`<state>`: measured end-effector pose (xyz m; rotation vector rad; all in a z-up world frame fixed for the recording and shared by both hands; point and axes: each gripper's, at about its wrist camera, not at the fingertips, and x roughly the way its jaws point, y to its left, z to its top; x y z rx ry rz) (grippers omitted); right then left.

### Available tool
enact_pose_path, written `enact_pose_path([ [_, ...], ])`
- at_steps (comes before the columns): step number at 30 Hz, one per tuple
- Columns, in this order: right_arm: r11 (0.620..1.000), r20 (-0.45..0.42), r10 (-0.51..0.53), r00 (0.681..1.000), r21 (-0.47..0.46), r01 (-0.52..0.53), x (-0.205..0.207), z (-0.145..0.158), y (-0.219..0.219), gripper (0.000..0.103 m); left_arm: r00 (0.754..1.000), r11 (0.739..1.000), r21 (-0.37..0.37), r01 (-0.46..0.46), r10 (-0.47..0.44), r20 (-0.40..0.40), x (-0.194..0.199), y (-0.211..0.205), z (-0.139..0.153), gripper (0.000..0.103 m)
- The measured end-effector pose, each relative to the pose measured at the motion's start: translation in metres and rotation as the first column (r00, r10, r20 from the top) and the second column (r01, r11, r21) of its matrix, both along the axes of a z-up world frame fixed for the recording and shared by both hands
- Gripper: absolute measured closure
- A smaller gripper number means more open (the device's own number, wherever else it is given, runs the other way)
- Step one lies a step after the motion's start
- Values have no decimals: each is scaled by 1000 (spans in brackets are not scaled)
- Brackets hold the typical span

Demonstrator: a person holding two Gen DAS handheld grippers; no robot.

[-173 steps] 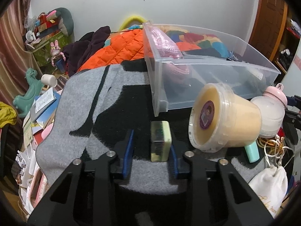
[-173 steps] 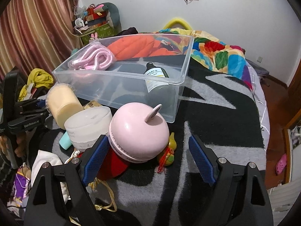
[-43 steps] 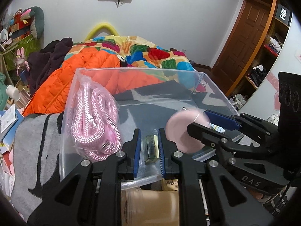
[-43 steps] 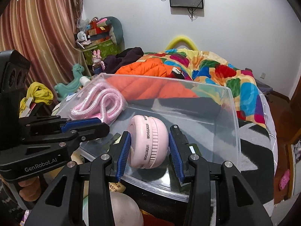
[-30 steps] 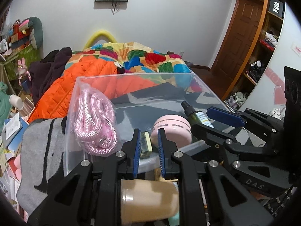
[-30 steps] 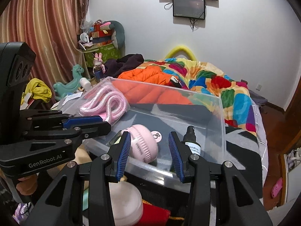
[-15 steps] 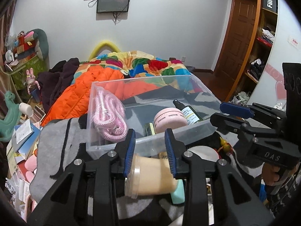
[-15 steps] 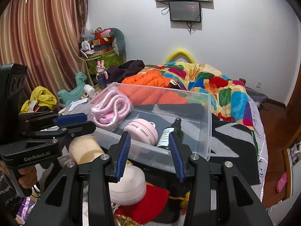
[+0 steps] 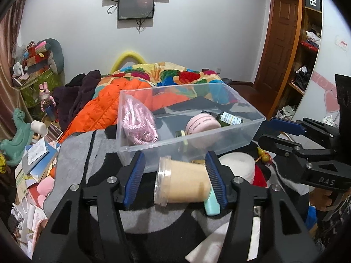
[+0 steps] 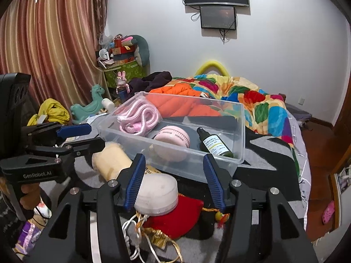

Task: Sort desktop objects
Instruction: 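Withdraw both tools from the box toward the beige jar and white jar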

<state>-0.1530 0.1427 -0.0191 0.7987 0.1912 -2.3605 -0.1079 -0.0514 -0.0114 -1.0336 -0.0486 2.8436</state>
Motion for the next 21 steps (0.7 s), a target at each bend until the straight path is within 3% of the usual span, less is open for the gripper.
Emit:
enact_pose_path([
  [15, 997, 35, 29, 999, 70, -32, 11, -29, -7, 48, 995, 999, 46, -5, 0, 98, 5, -7, -36, 41],
  [21, 995, 63, 39, 997, 86, -45, 11, -42, -14, 48, 995, 998, 57, 26, -31, 95, 4, 1, -38, 40],
])
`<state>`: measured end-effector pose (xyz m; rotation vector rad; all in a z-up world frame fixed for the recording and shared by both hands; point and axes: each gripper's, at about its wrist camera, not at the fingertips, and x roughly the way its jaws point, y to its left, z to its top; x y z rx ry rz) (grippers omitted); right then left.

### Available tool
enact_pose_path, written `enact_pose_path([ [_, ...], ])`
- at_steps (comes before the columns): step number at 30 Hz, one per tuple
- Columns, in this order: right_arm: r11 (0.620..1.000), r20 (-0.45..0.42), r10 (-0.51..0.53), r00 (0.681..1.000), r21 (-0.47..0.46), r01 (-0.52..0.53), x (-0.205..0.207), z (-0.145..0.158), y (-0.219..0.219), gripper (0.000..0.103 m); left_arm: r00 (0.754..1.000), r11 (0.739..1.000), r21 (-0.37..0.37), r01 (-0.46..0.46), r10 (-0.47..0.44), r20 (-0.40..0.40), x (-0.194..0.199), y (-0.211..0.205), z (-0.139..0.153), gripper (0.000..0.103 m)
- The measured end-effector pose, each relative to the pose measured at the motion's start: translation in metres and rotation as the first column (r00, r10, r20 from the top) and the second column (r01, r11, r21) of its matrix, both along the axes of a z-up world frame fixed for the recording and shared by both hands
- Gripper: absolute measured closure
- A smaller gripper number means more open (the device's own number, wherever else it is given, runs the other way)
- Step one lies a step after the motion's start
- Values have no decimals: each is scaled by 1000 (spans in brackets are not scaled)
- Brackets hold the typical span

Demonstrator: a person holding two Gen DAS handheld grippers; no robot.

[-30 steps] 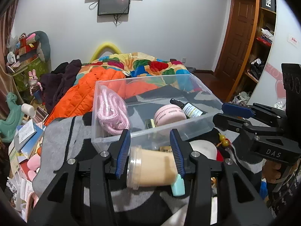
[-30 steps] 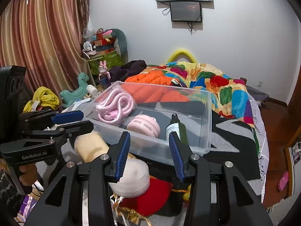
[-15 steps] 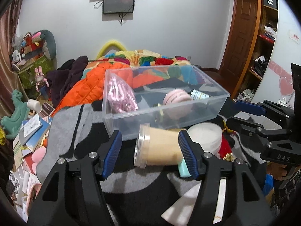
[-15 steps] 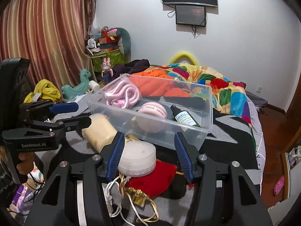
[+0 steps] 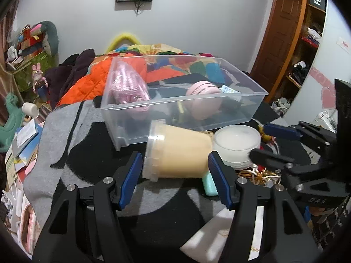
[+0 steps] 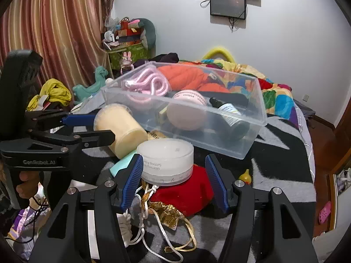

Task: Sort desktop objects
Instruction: 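Withdraw both tools from the box toward the beige jar and white jar, then grasp the beige cylindrical jar with the left tool while the right tool grasps the white round jar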

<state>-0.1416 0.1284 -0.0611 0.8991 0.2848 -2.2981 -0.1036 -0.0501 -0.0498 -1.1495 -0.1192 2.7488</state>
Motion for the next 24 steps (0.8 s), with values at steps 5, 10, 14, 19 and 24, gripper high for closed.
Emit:
enact_pose_path([
  [5, 1000, 23, 14, 1000, -9, -14, -4, -5, -5, 46, 1000, 1000, -18, 6, -6, 2, -7, 7, -3, 35],
  [10, 1000, 20, 26, 999, 10, -26, -5, -11, -14, 45, 1000, 1000, -14, 4, -4, 21, -18, 8, -9, 35],
  [14, 999, -2, 25, 1000, 23, -25, -4, -12, -17, 43, 999, 1000, -10, 3, -3, 32, -25, 10, -14, 34],
  [19, 999, -1, 29, 1000, 20, -29, -5, -13, -17, 42, 999, 1000, -18, -5, 6, 43, -32, 12, -21, 34],
  [24, 1000, 25, 25, 999, -13, -25, -10, -13, -11, 44, 999, 1000, 4, -24, 24, 47, -36, 10, -27, 33],
])
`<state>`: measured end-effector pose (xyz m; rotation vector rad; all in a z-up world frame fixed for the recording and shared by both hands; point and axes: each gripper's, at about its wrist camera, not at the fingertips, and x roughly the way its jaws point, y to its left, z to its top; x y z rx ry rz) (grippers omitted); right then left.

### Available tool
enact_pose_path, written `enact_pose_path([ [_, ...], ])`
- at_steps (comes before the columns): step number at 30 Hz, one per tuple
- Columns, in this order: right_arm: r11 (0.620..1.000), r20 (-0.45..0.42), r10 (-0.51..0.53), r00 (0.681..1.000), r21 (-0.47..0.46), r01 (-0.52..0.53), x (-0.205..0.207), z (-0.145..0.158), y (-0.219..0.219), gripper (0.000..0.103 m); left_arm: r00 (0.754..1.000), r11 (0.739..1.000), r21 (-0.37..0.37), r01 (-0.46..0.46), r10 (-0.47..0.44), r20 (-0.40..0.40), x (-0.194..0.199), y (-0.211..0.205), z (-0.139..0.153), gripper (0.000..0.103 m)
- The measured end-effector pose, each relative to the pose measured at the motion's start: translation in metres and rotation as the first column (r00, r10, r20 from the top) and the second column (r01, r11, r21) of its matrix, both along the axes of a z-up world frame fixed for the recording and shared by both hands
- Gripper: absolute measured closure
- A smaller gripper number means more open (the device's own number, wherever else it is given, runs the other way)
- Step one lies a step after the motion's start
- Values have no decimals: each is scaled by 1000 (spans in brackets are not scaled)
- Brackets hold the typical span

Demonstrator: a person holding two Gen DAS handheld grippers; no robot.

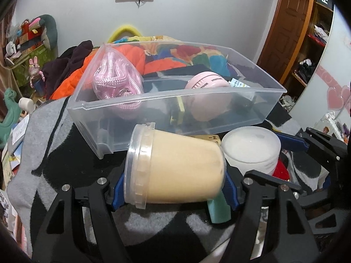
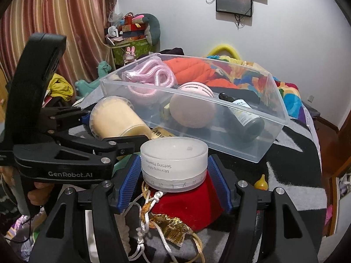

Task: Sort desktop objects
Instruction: 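Grasp the beige cylindrical jar with the left tool while the right tool grasps the white round jar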

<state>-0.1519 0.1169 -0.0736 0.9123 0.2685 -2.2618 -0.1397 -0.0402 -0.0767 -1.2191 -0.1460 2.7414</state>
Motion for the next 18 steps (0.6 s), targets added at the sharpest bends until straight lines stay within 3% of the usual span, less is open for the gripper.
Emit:
enact_pose_path([
  [6, 999, 27, -5, 1000, -43, 7, -3, 2, 6, 44, 999, 999, -18, -38, 38, -33, 7, -1, 3, 34],
  [18, 991, 35, -17, 999, -133, 21, 1, 17, 21, 45, 991, 994, 54, -100, 105, -87, 29, -22, 21, 35],
])
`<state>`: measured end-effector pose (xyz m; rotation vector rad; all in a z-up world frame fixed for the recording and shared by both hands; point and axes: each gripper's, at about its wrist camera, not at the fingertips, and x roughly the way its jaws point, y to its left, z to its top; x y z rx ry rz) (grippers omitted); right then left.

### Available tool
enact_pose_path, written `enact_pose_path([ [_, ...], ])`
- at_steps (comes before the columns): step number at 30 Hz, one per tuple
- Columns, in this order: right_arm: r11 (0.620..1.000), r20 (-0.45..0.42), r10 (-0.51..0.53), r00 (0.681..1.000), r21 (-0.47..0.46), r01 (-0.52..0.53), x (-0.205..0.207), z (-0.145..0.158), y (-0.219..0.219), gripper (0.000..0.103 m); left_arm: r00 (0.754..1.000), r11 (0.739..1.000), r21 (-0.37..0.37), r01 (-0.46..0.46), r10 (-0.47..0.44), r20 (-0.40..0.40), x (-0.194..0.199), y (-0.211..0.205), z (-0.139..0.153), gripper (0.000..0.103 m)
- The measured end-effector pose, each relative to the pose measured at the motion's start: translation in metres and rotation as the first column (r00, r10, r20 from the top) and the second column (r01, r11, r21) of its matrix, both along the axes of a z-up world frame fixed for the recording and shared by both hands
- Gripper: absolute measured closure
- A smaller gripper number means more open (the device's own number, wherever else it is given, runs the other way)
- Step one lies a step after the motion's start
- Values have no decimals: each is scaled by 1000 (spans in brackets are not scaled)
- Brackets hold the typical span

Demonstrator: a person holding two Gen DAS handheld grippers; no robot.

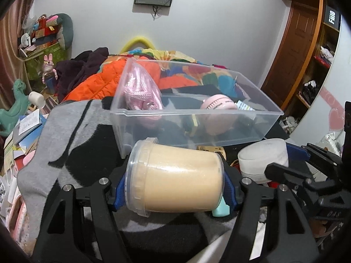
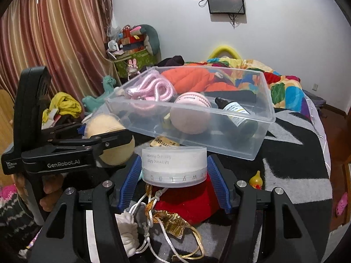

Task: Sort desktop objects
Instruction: 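Grasp the beige cylindrical jar with the left tool while the right tool grasps the white round jar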

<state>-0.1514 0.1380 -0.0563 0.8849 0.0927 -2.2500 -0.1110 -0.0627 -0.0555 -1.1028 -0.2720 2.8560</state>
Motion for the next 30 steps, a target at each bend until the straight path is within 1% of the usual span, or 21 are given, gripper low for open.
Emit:
enact_pose_path([
  [6, 999, 0, -13, 1000, -50, 13, 1, 10, 9, 46, 998, 1000, -11, -24, 24, -59, 11, -2, 18, 35],
  [11, 997, -5, -22, 1000, -69, 22, 2, 16, 12, 47, 995, 999, 24, -25, 27, -99, 16, -7, 33, 35],
  [15, 996, -7, -32, 999, -81, 32, 2, 19, 16, 48, 991, 999, 34, -30, 34, -127, 17, -8, 42, 35],
  [18, 995, -19, -45, 999, -88, 44, 1, 23, 20, 50, 990, 999, 46, -28, 34, -137, 18, -9, 46, 35],
  [19, 995, -20, -47, 999, -93, 45, 1, 25, 22, 57, 990, 998, 50, -29, 35, -138, 18, -9, 47, 35],
  [20, 994, -20, -42, 999, -100, 40, 0, 27, 23, 83, 990, 998, 52, -24, 31, -140, 18, -8, 48, 35],
  [21, 994, -2, -23, 1000, -104, 23, -2, 29, 24, 93, 990, 998, 54, -24, 31, -141, 18, -8, 49, 35],
  [23, 994, 15, -8, 1000, -112, 9, -4, 31, 26, 92, 989, 998, 55, -19, 27, -147, 19, -7, 51, 35],
  [24, 996, 5, -24, 1000, -87, 25, -4, 31, 25, 92, 989, 998, 53, -19, 27, -148, 19, -6, 51, 35],
  [25, 997, -2, -45, 999, -58, 45, -4, 29, 24, 89, 989, 999, 50, -20, 27, -148, 19, -5, 51, 35],
  [27, 998, 11, -36, 999, -46, 37, -3, 23, 22, 75, 989, 999, 43, -17, 23, -148, 20, -3, 51, 35],
  [28, 998, 16, -40, 999, -40, 40, -2, 19, 21, 58, 989, 999, 41, -16, 21, -145, 21, -2, 50, 35],
  [29, 998, 10, -50, 999, -35, 50, -1, 16, 21, 44, 990, 999, 40, -13, 18, -141, 21, -1, 48, 35],
  [30, 998, -4, -62, 998, -30, 61, 1, 14, 21, 40, 990, 999, 42, -12, 18, -138, 22, -1, 48, 35],
])
